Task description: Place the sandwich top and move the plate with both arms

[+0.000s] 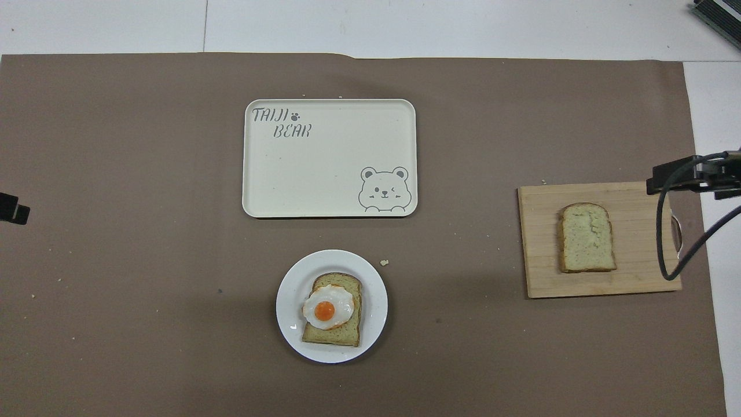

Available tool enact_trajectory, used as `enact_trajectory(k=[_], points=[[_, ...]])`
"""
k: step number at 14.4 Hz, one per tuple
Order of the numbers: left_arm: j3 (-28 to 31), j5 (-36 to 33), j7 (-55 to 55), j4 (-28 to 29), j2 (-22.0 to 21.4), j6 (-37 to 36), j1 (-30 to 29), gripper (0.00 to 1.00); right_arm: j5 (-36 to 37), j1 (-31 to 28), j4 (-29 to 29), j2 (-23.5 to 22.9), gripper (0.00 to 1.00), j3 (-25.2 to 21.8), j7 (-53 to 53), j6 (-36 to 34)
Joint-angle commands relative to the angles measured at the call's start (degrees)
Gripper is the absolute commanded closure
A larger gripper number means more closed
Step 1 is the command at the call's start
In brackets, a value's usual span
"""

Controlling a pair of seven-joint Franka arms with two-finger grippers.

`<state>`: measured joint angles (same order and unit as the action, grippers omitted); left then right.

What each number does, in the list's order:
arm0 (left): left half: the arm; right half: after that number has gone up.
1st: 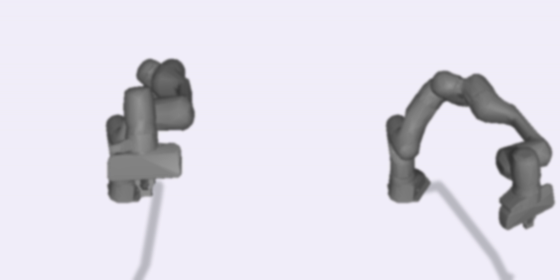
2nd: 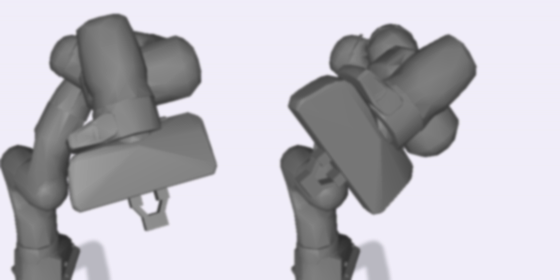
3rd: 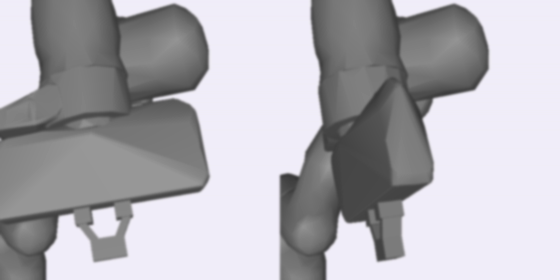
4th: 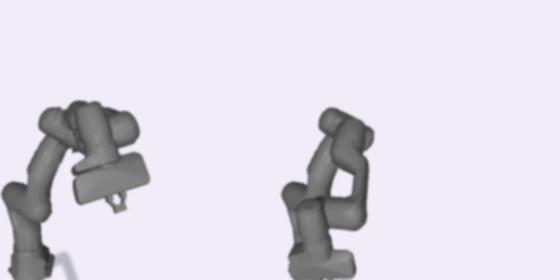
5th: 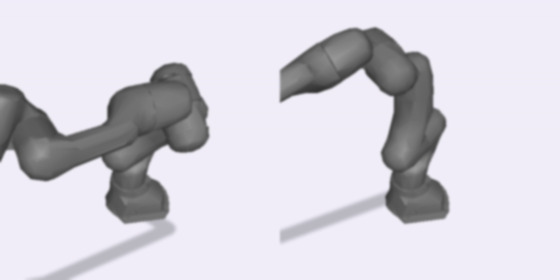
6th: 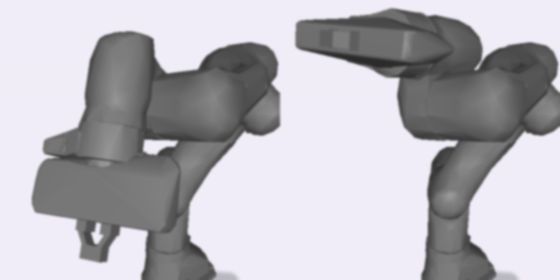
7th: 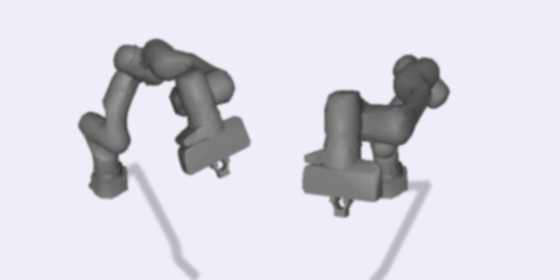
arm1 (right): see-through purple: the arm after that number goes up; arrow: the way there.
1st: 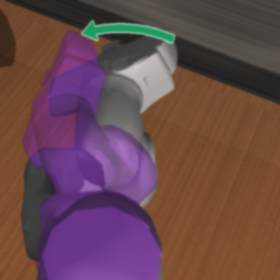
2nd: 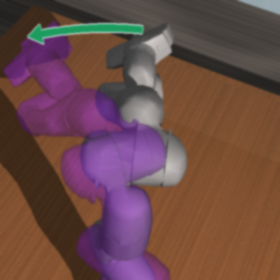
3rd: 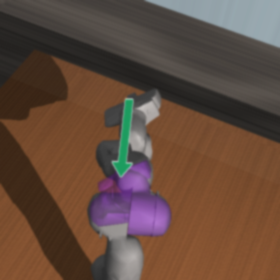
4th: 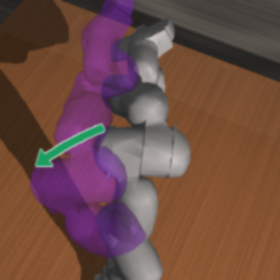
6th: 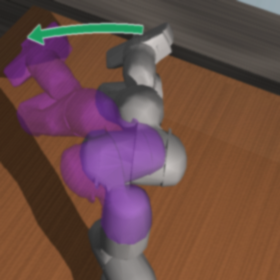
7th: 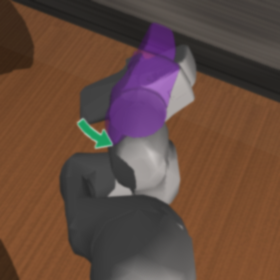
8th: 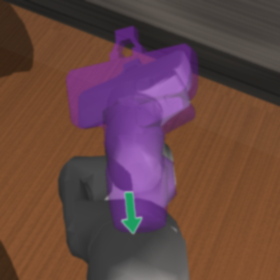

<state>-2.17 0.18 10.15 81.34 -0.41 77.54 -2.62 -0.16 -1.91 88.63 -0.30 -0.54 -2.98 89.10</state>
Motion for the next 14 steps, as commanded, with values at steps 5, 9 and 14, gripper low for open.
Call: enact_trajectory(k=[5,9,14], points=[[0.0,-0.5,0.2,-0.3,-0.3,-1.1,-0.2,0.00,-0.4,-2.0,6.8,2.8,0.00,-0.1,6.1,5.9],[0.0,-0.5,0.2,-0.3,-0.3,-1.1,-0.2,0.00,-0.3,-4.1,9.6,2.9,0.00,-0.2,11.2,8.5],[0.0,-0.5,0.2,-0.3,-0.3,-1.1,-0.2,0.00,-0.6,-6.9,15.0,2.9,0.00,-0.2,15.1,14.7]])
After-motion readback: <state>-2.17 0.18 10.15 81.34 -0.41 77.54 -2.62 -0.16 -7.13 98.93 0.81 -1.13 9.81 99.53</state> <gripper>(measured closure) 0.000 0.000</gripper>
